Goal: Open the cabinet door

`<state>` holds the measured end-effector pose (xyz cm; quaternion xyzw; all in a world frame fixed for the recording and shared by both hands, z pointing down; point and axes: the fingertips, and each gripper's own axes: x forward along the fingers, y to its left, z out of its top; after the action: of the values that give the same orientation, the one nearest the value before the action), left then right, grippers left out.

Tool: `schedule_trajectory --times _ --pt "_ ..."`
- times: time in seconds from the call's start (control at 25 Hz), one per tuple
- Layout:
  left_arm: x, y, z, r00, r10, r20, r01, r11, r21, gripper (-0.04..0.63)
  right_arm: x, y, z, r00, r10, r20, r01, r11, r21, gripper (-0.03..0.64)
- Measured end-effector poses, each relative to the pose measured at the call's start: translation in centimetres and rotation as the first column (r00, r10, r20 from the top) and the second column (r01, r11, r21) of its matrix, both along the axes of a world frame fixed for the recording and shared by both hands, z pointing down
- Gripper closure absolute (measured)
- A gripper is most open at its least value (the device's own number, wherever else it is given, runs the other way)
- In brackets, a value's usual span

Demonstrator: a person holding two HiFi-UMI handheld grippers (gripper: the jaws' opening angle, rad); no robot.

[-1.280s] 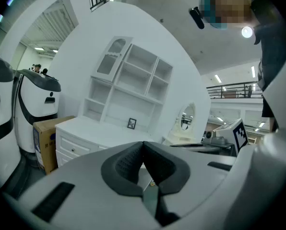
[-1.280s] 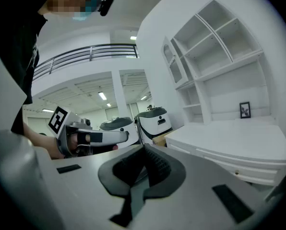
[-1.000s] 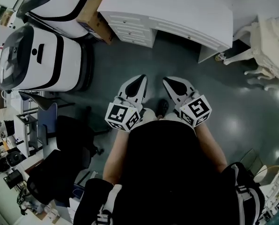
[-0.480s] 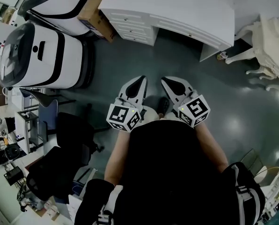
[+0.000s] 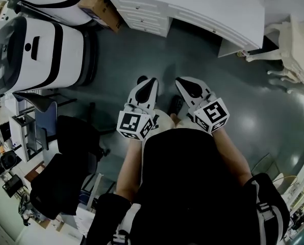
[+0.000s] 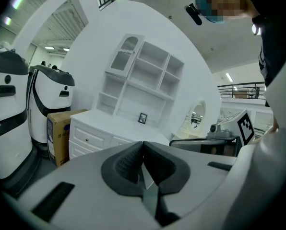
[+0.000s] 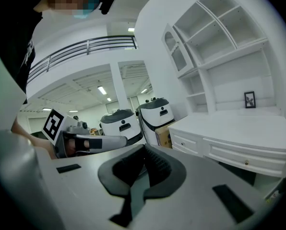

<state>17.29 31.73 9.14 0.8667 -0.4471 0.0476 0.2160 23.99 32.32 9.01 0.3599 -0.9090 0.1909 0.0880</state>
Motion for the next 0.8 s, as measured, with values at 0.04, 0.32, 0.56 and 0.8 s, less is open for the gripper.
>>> schedule_trajectory --times 0.04,0.32,0.56,0.8 --pt "-0.7 -0.6 0.5 1.000 -0.002 -0.001 0.002 1.000 -0.006 0.572 -0.8 -0.6 0.3 1.000 0.003 -0.002 -0.003 1.000 0.000 0.600" --pt "-5.9 -6.2 3.5 1.000 0.015 0.021 -0.014 0.999 -0.037 0.572 -6.7 -6.1 2.8 1.000 0.008 -0.023 -0.008 1.000 -0.024 0.600" --pt "-10.4 -11.6 6.5 0.999 0.033 -0.001 -0.033 0.997 -0.075 0.572 -10.7 -12.1 6.1 0.998 0.030 -0.058 -0.034 0.997 -0.069 0.600" --pt "-14.8 -16.8 10.6 0.999 0.040 0.022 -0.038 0.994 -0.098 0.572 -15.4 -17.7 9.5 0.996 0.028 -0.085 -0.037 0.994 -0.103 0.600"
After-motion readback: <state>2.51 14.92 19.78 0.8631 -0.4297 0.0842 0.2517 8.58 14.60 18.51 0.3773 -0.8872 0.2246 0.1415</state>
